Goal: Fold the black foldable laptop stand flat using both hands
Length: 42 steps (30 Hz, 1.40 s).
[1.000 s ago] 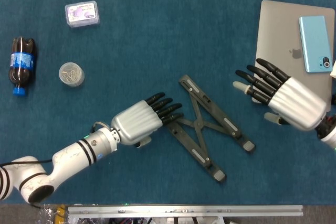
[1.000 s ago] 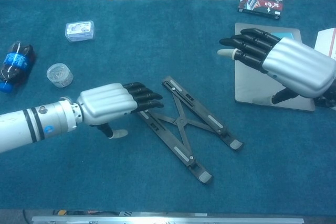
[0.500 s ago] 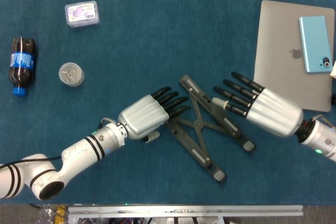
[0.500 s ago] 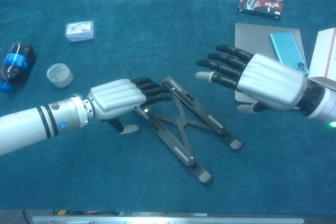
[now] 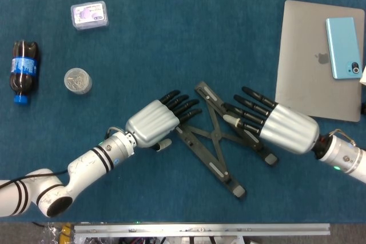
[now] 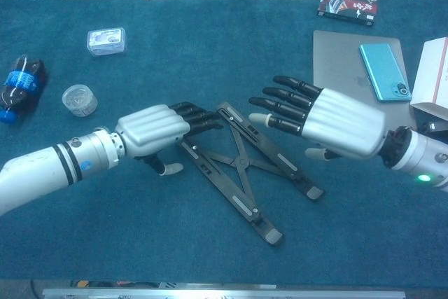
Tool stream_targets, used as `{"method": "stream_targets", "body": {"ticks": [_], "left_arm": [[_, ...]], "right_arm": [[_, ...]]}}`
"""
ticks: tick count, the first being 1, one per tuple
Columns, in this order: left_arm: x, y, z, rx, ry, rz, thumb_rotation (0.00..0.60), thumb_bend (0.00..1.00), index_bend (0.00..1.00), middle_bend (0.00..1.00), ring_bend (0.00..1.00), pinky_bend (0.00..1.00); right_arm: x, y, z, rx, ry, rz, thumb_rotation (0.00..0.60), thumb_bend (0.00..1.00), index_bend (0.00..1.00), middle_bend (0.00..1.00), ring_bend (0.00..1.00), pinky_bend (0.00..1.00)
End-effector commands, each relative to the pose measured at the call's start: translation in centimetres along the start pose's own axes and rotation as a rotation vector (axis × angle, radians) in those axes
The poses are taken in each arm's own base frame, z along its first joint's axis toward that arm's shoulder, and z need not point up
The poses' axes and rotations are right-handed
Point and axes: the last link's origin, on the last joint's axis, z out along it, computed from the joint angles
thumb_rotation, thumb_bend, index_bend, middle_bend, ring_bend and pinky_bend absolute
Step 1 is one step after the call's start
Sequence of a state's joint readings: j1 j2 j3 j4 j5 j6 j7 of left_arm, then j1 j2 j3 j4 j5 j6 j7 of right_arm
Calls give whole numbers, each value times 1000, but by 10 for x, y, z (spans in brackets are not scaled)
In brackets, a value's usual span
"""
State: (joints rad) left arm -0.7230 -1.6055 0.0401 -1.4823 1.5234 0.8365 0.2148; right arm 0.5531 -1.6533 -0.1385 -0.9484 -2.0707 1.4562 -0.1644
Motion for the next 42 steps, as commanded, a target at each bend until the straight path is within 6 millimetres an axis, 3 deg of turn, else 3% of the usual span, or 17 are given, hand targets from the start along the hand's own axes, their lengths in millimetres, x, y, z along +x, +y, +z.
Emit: {"method": "stream_targets", "body": {"ticks": [1,23,42], "left_arm": [[-3,1,1,0,-8,-5,600,317,0,0,0,0],[-9,4,10,17,-38,-59,600,317,0,0,0,0],[-12,3,8,23,-48,-83,600,317,0,0,0,0]], "right_arm": [[-6,-3,0,0,1,-1,600,0,0,0,0,0],[-36,-12,16,-7,6,-66,600,0,0,0,0,0],[-41,-22,37,-20,48,-48,600,0,0,0,0,0]]}}
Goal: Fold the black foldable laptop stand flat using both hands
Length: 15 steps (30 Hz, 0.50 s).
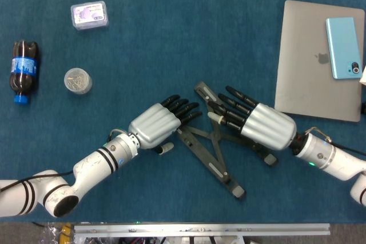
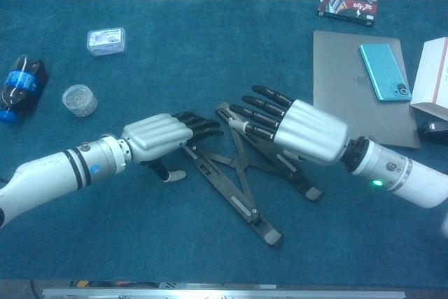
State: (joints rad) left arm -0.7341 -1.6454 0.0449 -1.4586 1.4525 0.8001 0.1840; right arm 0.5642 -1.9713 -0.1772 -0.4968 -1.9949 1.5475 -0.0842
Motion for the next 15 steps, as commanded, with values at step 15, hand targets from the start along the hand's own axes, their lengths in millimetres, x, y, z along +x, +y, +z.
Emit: {"method": "stream_targets", "body": {"ticks": [15], "left_arm": [[-1,-5,-3,10,-8,-28,600,317,0,0,0,0]], "right_arm": [[2,-13,16,8,31,40,600,0,0,0,0,0]]}}
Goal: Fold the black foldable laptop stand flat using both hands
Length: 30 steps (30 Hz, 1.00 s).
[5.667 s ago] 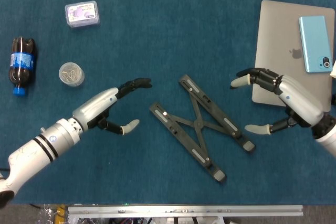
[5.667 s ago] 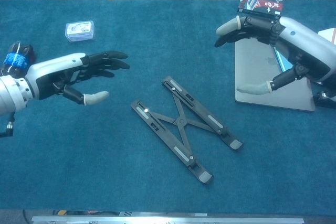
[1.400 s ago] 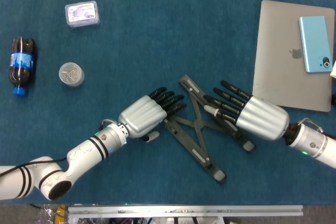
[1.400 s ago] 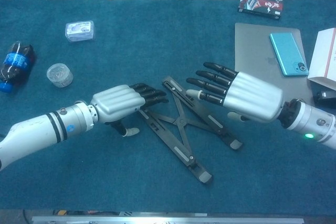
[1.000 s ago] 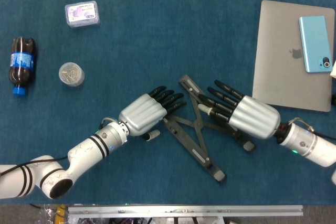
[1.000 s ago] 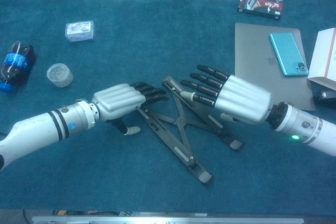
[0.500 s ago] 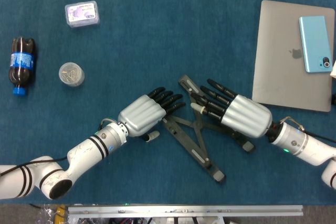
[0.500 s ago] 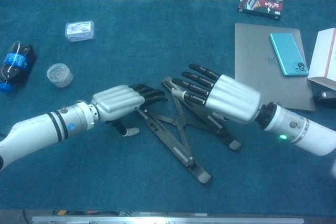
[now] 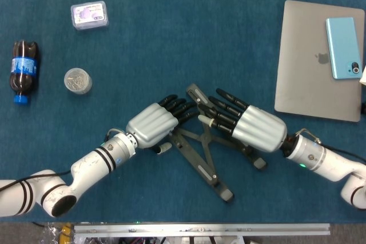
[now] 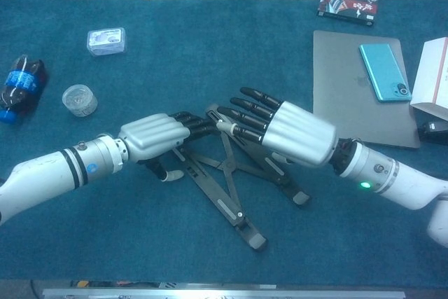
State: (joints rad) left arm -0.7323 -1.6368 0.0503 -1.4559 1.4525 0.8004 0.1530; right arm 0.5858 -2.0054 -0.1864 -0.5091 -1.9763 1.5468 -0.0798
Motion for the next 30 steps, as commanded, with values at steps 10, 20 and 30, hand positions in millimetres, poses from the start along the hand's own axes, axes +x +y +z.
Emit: {"method": "stream_targets", "body": {"ticks": [10,20,30], "left_arm": [[-1,0,1,1,-8,-55,600,317,0,0,0,0],[1,0,0,-5,-14,-126,600,317,0,0,0,0],[2,-1,0,-8,-28,-222,600,317,0,0,0,0]], "right_arm": [[0,-6,8,-2,15,24,600,0,0,0,0,0],[0,-9,12,-14,32,48,600,0,0,0,0,0],[-1,-12,19,-23,47,73,600,0,0,0,0,0]]}}
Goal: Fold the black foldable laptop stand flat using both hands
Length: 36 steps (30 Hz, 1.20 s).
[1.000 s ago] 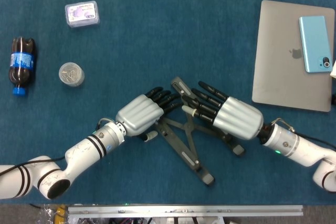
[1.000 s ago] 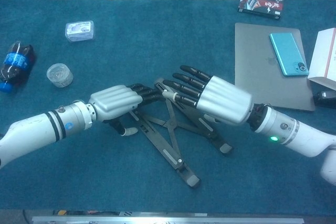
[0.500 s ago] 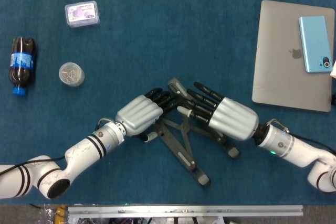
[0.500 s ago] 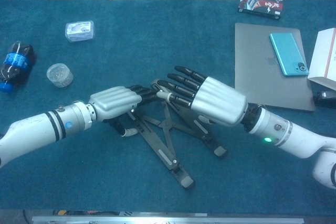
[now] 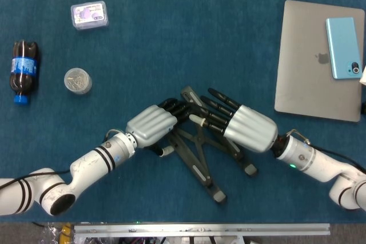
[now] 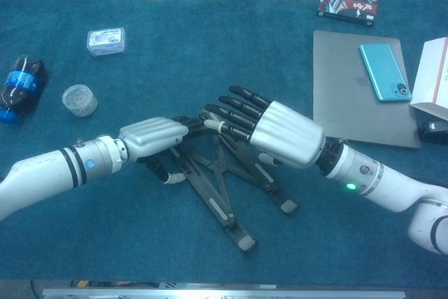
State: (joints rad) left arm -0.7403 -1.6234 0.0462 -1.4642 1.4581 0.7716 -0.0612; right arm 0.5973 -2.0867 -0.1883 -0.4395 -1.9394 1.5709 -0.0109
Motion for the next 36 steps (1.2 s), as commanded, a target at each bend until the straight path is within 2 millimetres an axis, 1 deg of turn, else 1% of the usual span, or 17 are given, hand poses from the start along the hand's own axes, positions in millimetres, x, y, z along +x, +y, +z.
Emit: {"method": "stream_targets", "body": {"ticks": [1,6,9,15,23,29,33,36], "left_arm": [[1,0,0,-2,-6,-29,600,317,0,0,0,0],[1,0,0,-4,-20,-93,600,317,0,0,0,0],[3,-1,1,-5,-18,-99,600,317,0,0,0,0],[11,-8,-1,-5,-3,-7,600,316,0,0,0,0],[23,-13,-7,9,23,100,600,316,0,0,0,0],[38,-16,-19,35,58,149,600,316,0,0,0,0],[54,-22,-33,65,101,183,600,317,0,0,0,0],[65,-26,-44,95,150,196,600,316,0,0,0,0]], "right_arm": [[0,-1,2,-2,5,6,600,0,0,0,0,0],[0,-2,5,-6,15,18,600,0,0,0,0,0],[0,-2,8,-9,18,19,600,0,0,0,0,0],[2,0,9,0,30,6,600,0,0,0,0,0],[8,6,11,-11,49,30,600,0,0,0,0,0],[22,21,9,-26,54,99,600,0,0,0,0,0],[43,34,9,-36,55,131,600,0,0,0,0,0],[58,39,8,-42,38,168,600,0,0,0,0,0]]}}
